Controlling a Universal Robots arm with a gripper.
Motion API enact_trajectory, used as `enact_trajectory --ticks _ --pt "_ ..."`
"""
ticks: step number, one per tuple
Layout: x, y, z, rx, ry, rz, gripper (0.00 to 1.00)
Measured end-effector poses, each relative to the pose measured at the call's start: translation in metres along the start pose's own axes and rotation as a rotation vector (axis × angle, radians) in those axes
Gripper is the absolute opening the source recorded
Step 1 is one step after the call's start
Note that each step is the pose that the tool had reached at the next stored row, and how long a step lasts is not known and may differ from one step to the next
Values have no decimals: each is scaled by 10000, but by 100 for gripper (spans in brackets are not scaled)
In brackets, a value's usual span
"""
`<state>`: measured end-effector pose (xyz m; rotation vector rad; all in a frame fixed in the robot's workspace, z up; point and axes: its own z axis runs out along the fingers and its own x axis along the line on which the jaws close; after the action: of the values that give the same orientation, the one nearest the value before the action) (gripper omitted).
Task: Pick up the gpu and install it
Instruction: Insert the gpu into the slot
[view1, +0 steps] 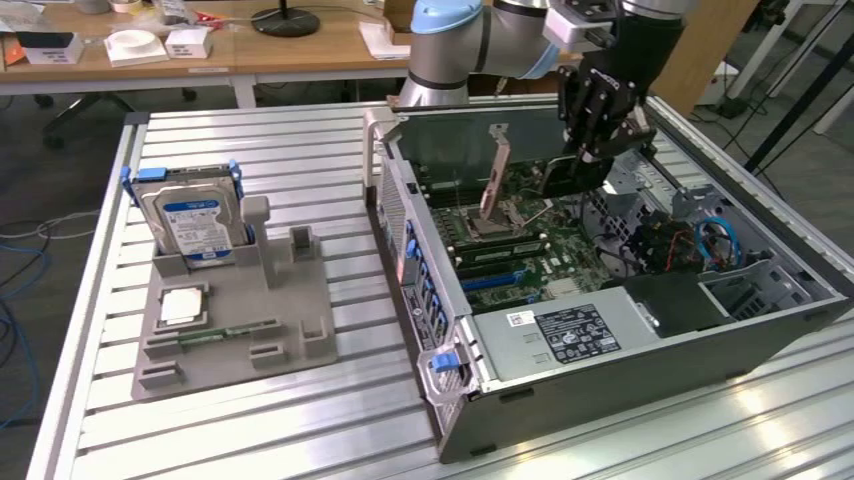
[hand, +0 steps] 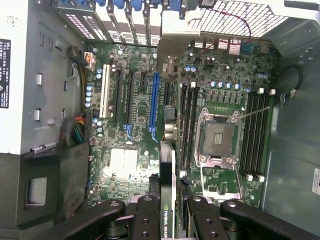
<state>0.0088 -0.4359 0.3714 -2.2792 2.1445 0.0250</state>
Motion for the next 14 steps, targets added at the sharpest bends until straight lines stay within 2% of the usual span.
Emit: enact_trajectory --ticks 14 --pt "-5 14 66 12 3 0 26"
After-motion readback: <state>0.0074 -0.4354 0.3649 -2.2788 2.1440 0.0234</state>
